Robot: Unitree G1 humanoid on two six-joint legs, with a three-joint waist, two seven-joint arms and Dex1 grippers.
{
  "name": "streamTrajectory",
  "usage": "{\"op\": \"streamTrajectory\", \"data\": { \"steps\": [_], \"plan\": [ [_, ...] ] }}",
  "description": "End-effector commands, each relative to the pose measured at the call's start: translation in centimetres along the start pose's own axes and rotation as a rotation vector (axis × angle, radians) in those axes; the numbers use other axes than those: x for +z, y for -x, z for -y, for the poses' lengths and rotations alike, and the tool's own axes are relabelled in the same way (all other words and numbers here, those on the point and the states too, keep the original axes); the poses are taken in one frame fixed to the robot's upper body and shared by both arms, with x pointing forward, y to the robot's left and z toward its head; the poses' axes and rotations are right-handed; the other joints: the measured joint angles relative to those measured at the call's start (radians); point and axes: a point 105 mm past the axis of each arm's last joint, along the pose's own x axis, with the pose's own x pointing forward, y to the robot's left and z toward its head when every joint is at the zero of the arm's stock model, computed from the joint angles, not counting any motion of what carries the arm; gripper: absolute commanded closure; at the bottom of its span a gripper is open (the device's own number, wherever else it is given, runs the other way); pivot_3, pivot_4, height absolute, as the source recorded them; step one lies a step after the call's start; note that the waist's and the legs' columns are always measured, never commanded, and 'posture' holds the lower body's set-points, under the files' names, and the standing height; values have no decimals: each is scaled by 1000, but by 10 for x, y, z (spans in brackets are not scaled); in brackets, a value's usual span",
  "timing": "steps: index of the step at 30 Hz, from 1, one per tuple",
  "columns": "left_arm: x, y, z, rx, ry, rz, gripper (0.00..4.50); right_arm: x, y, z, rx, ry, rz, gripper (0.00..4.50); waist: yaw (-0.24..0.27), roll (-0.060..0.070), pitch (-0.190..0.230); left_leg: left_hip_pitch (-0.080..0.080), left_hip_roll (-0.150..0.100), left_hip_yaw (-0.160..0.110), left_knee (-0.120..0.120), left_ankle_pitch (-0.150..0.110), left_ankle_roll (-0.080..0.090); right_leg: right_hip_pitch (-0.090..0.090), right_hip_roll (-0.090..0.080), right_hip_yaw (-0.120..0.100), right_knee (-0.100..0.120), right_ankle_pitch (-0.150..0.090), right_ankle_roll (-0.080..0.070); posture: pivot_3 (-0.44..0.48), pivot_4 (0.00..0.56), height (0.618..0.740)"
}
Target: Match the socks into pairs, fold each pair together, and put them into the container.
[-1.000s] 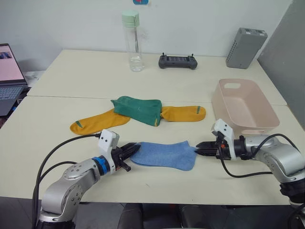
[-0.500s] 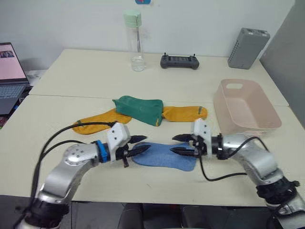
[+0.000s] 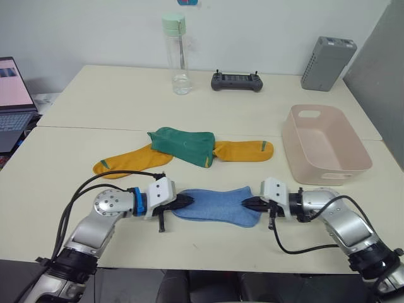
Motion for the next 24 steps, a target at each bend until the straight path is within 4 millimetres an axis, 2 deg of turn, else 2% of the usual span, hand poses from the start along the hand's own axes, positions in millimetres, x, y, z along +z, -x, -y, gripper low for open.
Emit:
{"op": "streamTrajectory", "data": {
  "steps": [1, 4, 8, 12, 15, 17, 20, 24],
  "plan": [
    [19, 4, 8, -39, -23, 71, 4500, 37, 4, -6, 27, -3, 149, 4464, -3, 0, 0, 0, 0, 0, 0, 0, 0, 0, 0, 0, 0, 0, 0, 0, 150, 740],
    [13, 3, 19, -84, -35, 30, 4500, 36, -7, -17, 71, 9, 127, 4464, -6, 0, 0, 0, 0, 0, 0, 0, 0, 0, 0, 0, 0, 1, 1, 0, 150, 740],
    [-7, 5, 21, -90, -62, -74, 4500, 22, -14, -20, 82, 15, 51, 4464, -5, 0, 0, 0, 0, 0, 0, 0, 0, 0, 0, 0, 0, 0, 0, 0, 150, 740],
    [-3, 13, 14, -64, -72, -67, 4500, 4, 4, -16, 75, -7, -23, 4464, 1, 0, 0, 0, 0, 0, 0, 0, 0, 0, 0, 0, 0, -1, -1, 0, 150, 740],
    [9, 15, 11, -40, -82, -21, 4500, 11, 18, -13, 55, -32, 13, 4464, 1, 0, 0, 0, 0, 0, 0, 0, 0, 0, 0, 0, 0, -1, -2, 0, 150, 740],
    [25, 15, 12, -21, -104, 35, 4500, 30, 31, -5, -18, -118, 102, 4464, 1, 0, 0, 0, 0, 0, 0, 0, 0, 0, 0, 0, 0, -1, -1, 0, 150, 740],
    [35, 15, 16, -17, -111, 68, 4500, 37, 41, 3, -94, -198, 136, 3860, 0, 0, 0, 0, 0, 0, 0, 0, 0, 0, 0, 0, 0, 0, 0, 0, 150, 740],
    [43, 12, 23, -48, -112, 89, 4500, 22, 41, 9, -164, -292, 88, 2426, -2, 0, 0, 0, 0, -1, 0, 0, 0, 0, 0, 0, 0, 0, 0, 0, 150, 740]
  ]
}}
